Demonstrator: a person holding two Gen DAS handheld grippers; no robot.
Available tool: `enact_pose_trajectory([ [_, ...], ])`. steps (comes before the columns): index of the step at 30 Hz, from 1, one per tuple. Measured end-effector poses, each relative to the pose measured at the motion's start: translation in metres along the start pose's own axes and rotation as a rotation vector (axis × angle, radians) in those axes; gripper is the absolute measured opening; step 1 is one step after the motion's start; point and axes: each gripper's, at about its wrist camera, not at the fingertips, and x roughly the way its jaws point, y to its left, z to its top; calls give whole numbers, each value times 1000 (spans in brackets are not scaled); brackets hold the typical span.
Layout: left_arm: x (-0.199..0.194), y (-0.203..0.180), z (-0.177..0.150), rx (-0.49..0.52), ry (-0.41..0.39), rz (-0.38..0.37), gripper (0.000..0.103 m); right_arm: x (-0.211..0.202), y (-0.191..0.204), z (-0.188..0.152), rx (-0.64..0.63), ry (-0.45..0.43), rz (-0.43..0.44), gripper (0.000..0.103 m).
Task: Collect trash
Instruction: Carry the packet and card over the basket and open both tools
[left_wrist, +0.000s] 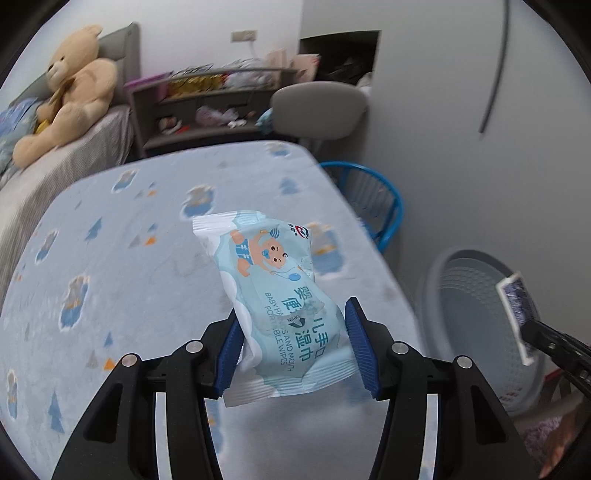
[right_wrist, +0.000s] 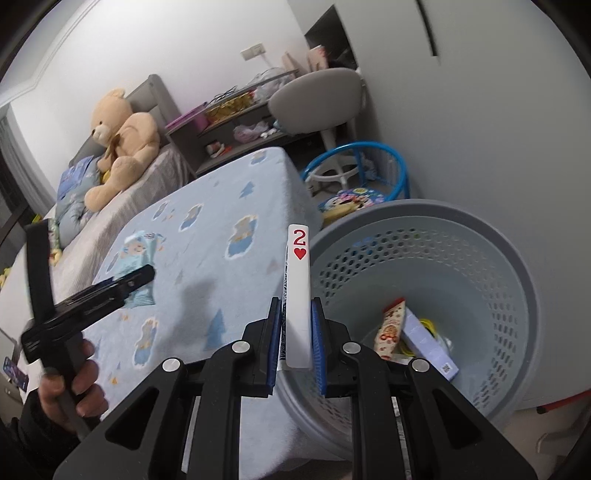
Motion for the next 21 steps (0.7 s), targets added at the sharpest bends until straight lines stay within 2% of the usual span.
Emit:
enact_pose_trajectory([
  [12, -11, -111, 5, 197, -16, -187, 52, -36, -53, -6, 96, -47, -88, 19],
  [21, 15, -155, 1, 270, 30, -233, 52, -23, -81, -9, 173, -12, -92, 19],
])
